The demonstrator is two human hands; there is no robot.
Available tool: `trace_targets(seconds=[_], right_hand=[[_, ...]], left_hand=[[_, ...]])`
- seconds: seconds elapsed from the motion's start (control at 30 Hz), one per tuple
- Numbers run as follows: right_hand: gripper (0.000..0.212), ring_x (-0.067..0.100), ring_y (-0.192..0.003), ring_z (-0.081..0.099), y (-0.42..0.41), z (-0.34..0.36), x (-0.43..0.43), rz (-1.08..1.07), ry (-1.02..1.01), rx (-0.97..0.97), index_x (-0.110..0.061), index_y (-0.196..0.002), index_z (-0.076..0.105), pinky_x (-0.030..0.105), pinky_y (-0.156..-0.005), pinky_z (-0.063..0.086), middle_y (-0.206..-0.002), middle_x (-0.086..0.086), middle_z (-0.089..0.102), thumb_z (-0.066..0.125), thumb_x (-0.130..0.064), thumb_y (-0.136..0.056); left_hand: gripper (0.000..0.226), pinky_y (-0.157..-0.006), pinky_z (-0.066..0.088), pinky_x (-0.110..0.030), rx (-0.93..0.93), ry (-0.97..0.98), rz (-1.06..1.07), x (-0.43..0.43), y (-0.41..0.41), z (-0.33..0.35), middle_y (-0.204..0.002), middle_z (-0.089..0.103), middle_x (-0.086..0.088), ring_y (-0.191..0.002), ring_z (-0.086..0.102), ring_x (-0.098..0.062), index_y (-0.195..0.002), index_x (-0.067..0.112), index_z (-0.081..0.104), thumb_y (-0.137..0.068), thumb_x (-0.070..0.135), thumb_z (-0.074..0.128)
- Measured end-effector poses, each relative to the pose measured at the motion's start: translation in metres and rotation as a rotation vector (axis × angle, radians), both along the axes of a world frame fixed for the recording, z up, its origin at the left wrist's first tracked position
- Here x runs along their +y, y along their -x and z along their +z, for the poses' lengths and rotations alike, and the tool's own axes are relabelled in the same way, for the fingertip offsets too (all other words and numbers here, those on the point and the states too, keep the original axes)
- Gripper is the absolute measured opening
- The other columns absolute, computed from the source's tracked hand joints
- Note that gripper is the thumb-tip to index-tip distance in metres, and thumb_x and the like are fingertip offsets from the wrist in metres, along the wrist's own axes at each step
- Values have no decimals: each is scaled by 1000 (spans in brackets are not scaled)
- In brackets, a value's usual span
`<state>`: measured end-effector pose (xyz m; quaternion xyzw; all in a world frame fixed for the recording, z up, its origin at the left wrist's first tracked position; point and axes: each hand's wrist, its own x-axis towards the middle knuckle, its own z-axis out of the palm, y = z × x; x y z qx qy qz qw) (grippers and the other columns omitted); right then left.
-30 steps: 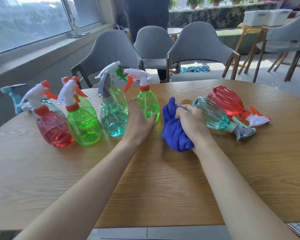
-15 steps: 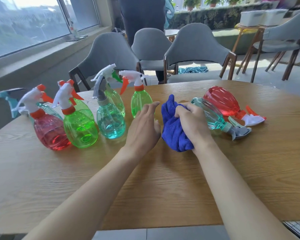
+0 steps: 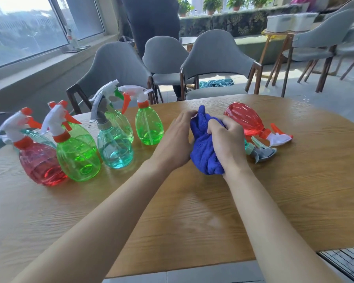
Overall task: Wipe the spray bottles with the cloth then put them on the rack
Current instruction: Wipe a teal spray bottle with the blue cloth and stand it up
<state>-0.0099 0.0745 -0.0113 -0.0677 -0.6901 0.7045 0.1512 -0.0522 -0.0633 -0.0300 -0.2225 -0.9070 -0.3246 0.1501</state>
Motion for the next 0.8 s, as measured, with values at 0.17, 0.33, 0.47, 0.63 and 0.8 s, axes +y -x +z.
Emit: trace_targets(seconds=[0.17,0.33,0.47,0.63,0.8], right_hand=[[25,13,-58,48,1,-1,19,-164,88,-5,-27,-70,61,33,-63,43,-55,-19,53,54,-11,-88],[18,1,-55,52,7,-6,29,-264,150,-64,-25,-85,68,31,-67,44,-56,-25,57,54,-13,-88],[21,4,-54,51,7,-5,29,-269,144,-67,-25,-79,67,29,-63,44,-57,-21,57,54,-12,-87],[20,-1,-46,46,6,-3,30,-283,143,-41,-20,-81,67,20,-52,39,-61,-16,54,54,-7,-90],[23,2,-46,44,2,-3,25,-235,142,-31,-22,-76,62,19,-50,38,-56,-18,51,52,-6,-90]], left_hand=[[94,-123,30,-26,-99,23,-160,27,18,12,-167,42,-1,-153,37,-15,-164,17,30,-87,18,84],[92,-122,33,-41,-30,188,-230,31,26,12,-153,53,1,-143,45,-18,-161,20,37,-83,33,85],[89,-115,34,-38,72,380,-162,20,23,13,-144,46,1,-131,40,-24,-159,23,41,-83,42,84],[85,-101,38,-28,-1,346,-156,14,16,13,-138,46,1,-124,43,-16,-143,19,48,-75,44,94],[72,-88,54,-45,-102,209,-120,14,5,12,-128,62,5,-105,61,-20,-127,21,44,-76,38,93]])
